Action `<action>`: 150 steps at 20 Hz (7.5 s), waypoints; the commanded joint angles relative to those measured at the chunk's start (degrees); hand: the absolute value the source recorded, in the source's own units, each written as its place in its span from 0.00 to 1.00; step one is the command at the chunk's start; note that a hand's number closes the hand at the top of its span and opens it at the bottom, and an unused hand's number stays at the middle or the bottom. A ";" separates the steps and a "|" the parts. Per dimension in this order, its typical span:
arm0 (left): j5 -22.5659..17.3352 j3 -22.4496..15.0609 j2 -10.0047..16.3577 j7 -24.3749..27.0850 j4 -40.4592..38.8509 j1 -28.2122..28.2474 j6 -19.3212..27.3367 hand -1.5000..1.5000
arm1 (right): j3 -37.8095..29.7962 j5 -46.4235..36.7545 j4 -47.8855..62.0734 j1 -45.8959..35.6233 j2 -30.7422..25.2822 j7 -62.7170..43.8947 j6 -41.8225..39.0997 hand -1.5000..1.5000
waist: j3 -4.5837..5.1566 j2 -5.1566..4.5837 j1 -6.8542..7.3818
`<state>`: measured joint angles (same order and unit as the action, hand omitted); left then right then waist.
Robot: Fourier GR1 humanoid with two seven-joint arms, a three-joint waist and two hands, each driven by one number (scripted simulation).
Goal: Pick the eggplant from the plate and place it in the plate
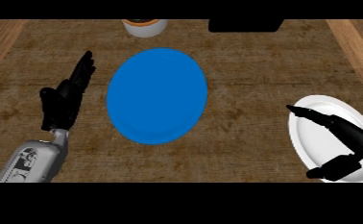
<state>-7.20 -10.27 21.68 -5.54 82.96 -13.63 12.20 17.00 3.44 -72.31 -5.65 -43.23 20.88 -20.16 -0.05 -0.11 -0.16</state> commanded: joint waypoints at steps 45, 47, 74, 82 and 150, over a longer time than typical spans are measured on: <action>8.63 5.96 -7.33 2.24 -3.88 -1.13 -6.00 0.50 | 2.09 -50.57 26.95 -21.93 -3.80 7.53 -14.21 0.00 | 0.04 0.00 0.50; 7.97 6.98 -7.26 -2.12 -2.78 -3.44 -6.52 0.50 | 1.34 -51.83 28.68 -22.23 -1.45 6.01 -13.25 0.00 | 0.04 0.02 0.44; 10.23 10.39 -9.28 0.25 -2.14 0.80 -7.99 0.50 | -14.05 -54.14 31.82 -25.29 17.55 -11.51 14.49 1.00 | 0.27 1.43 -1.92; 9.57 12.01 -7.70 -0.44 -2.01 0.43 -8.77 0.50 | -15.75 -50.87 6.79 -22.59 24.79 -15.20 26.41 1.00 | 0.18 1.54 -3.06; 11.17 13.44 -9.85 -0.41 -1.16 -0.28 -12.85 0.50 | -1.41 3.09 8.73 -26.78 24.32 -18.82 37.22 0.00 | 0.05 0.15 -0.13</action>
<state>5.24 1.73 11.07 -6.48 83.20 -13.43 0.93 18.27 4.78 -60.33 -36.45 -14.29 0.05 23.59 -0.01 0.07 -0.11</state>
